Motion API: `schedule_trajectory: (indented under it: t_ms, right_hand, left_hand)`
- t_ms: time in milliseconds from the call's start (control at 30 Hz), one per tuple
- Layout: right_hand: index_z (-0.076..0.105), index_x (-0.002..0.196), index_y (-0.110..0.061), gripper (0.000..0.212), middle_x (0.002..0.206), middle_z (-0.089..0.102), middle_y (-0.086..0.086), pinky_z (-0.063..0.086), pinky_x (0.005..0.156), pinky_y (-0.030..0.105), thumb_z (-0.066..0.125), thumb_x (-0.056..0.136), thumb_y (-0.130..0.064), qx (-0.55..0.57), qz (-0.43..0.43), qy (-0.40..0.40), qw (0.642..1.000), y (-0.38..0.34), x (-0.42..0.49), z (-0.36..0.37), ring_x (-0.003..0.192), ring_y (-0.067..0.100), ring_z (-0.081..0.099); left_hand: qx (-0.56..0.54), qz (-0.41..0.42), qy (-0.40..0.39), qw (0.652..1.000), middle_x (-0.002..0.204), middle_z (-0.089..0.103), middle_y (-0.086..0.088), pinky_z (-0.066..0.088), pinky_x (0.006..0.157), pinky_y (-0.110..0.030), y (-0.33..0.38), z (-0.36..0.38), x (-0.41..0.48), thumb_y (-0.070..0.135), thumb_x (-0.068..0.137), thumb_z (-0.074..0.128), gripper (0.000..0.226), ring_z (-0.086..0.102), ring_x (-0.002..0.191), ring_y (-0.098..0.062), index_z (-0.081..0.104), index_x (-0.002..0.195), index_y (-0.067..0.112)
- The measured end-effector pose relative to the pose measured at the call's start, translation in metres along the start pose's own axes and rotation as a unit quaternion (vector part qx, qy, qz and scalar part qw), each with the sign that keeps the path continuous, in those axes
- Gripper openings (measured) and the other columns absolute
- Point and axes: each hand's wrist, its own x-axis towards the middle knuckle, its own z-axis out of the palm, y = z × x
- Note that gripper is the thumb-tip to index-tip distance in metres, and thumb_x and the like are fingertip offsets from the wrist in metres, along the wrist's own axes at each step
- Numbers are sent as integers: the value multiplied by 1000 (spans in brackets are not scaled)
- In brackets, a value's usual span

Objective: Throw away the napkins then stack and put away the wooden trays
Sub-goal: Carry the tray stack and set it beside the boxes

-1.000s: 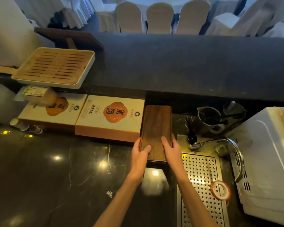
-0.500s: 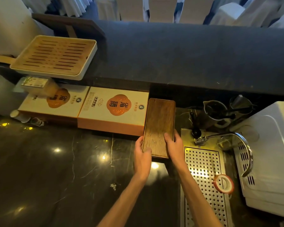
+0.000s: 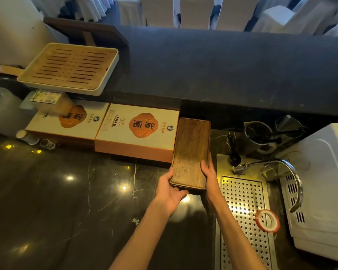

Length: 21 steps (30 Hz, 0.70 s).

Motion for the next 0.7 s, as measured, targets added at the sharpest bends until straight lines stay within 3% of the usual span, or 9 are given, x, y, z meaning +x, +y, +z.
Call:
schedule_trajectory:
  t_ms: [100,200,333,500,700]
  right_hand:
    - [23,149,-43,65,140,52,0,56,88,34,55,92,-38,0,-4,-8,1000,1,5,0,117,17,62]
    - [21,149,-44,67,143,48,-2,54,93,37,53,91,-39,7,-16,-7,1000,-5,13,1,120,17,60]
    - [18,151,-42,67,149,42,-1,46,105,47,52,93,-40,9,-24,-7,1000,-10,25,0,127,20,53]
    - [18,150,-44,66,148,42,-5,51,98,37,52,93,-40,20,-25,-8,999,-5,30,-2,127,16,53]
    - [16,151,-42,62,149,40,0,53,92,33,47,98,-34,11,-14,7,1000,-9,31,0,124,18,54]
  left_hand:
    - [-91,-27,-7,995,111,67,-32,36,99,-68,3,1,4,47,98,40,54,53,116,-49,52,119,-1]
    - [-179,-46,23,983,143,40,-34,11,114,-70,11,4,12,50,97,36,65,27,138,-52,34,137,-2]
    - [-208,-57,44,975,155,22,-31,1,117,-66,17,13,24,46,98,30,72,13,145,-49,14,150,0]
    - [-187,-87,54,977,155,22,-31,-2,115,-68,27,17,27,44,96,33,72,12,145,-51,14,151,2]
    - [-193,-84,84,974,156,22,-30,-7,114,-69,31,23,30,40,93,38,73,10,145,-50,14,153,6]
